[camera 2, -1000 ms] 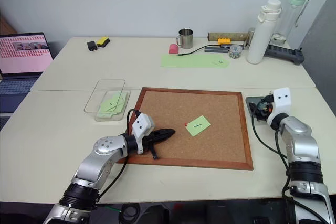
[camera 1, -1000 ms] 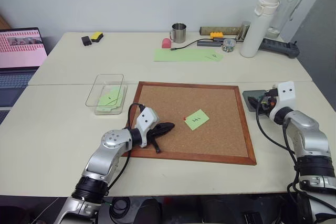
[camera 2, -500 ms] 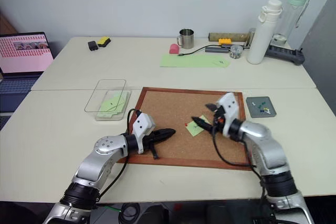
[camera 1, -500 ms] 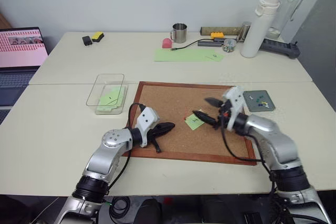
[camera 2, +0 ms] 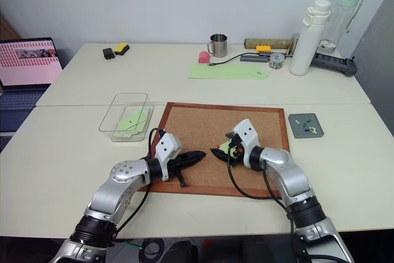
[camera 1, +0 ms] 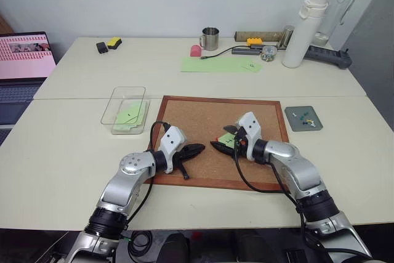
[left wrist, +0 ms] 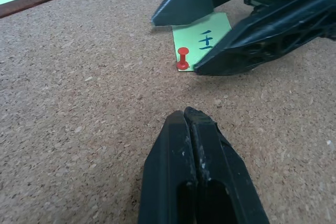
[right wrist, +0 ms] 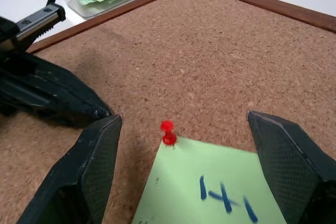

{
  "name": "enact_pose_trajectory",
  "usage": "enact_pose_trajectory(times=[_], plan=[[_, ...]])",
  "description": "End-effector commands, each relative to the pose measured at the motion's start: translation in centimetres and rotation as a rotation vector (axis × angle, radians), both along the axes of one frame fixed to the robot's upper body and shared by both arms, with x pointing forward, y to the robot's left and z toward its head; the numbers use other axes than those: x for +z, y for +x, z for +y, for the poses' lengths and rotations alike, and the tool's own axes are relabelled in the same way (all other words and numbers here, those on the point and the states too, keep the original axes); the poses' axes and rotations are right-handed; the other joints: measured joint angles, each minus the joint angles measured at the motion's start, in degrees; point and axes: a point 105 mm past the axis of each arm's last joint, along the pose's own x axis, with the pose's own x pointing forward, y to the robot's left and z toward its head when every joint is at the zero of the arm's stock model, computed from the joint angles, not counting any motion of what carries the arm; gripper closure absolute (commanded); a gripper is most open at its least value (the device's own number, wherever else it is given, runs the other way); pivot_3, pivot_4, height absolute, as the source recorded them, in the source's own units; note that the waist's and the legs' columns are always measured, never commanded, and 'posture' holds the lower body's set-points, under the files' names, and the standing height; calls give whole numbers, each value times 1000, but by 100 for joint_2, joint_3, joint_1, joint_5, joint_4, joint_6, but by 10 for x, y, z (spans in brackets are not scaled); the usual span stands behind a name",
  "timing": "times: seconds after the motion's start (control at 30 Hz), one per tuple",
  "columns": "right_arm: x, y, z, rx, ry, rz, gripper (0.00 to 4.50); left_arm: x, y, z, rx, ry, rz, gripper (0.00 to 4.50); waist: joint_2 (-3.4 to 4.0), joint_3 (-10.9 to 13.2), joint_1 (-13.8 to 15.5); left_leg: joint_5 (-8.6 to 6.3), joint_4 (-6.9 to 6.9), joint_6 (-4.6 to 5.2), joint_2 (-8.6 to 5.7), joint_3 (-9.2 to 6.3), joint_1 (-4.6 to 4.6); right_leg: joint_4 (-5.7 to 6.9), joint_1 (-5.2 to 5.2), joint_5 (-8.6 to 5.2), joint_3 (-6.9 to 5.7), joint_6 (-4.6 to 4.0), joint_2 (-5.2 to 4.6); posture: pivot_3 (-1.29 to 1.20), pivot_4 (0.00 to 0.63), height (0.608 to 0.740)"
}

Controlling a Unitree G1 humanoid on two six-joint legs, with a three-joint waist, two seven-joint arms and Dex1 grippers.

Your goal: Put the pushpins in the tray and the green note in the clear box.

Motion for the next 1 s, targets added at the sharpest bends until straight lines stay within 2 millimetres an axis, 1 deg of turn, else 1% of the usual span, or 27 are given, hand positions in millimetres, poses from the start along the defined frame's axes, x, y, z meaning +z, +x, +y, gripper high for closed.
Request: enact_pose_trajectory(times=[0.03, 0.07, 0.1, 0.17, 0.43, 0.57, 0.67, 0.73, 0.8, 0.87, 0.93, 1.0], plan=[[9, 4, 7, 24, 20, -42, 987, -15, -6, 3, 8, 29, 62, 4500, 0, 0, -3, 0, 0, 0, 0, 0, 0, 0, 0, 0, 0, 0, 0, 0, 150, 740], [9, 4, 8, 29, 19, -42, 1150, -15, -6, 3, 10, 30, 62, 4500, 0, 0, -3, 0, 0, 0, 0, 0, 0, 0, 0, 0, 0, 0, 0, 0, 150, 740], [8, 4, 9, 35, 18, -41, 1493, -15, -6, 4, 12, 30, 62, 4500, 0, 0, -4, 0, 0, 0, 0, 1, 0, 0, 0, 0, 1, 0, 0, 0, 150, 740], [7, 3, 11, 46, 16, -40, 1963, -15, -6, 4, 14, 30, 61, 4500, 0, 0, -7, 0, 0, 0, 1, 0, 0, 0, 0, 0, 0, 0, 0, 0, 150, 740], [0, -4, 15, 101, -21, -58, 3597, -16, -9, 6, 25, 31, 63, 4500, 0, 0, -15, 0, -1, 0, 3, 1, 0, 0, -1, 0, 0, 0, 2, 0, 150, 740], [-1, -4, 14, 97, -22, -65, 4401, -17, -11, 6, 26, 30, 64, 4500, 0, 0, -15, 0, -1, 0, 3, 1, 0, 0, -1, 0, 0, 0, 2, 0, 150, 740], [1, -2, 11, 86, -15, -70, 4459, -17, -11, 6, 29, 30, 64, 4500, 0, 0, -15, 0, -1, 0, 4, 0, 0, 0, -1, 0, 0, 0, 2, 0, 150, 740], [8, -2, 9, 78, 4, -85, 4459, -17, -12, 7, 31, 29, 64, 4500, 0, 0, -15, 0, -1, 0, 4, 0, 0, 0, -1, 0, 0, 0, 2, 0, 150, 740], [21, -2, 8, 76, 41, -118, 4459, -19, -14, 7, 30, 30, 67, 4500, 0, 0, -15, 0, -1, 0, 4, 1, 0, 0, -1, 0, 0, 0, 2, 0, 150, 740], [41, -4, 6, 76, 83, -172, 4459, -19, -15, 6, 28, 30, 69, 4500, 0, 2, -15, 0, -2, 0, 4, 0, -1, -1, -2, 0, 0, 0, 2, 0, 150, 740], [57, -7, 3, 77, 105, -212, 4459, -19, -15, 6, 28, 29, 69, 4500, 2, 3, -13, 0, -2, 0, 4, 1, -3, -1, -4, 0, 0, 0, 2, 0, 150, 740], [70, -8, -1, 70, 113, -240, 4459, -20, -14, 6, 27, 27, 69, 4500, 2, 3, -12, 0, -2, 0, 4, 1, -3, -1, -4, 0, 2, 0, 2, 0, 150, 740]])
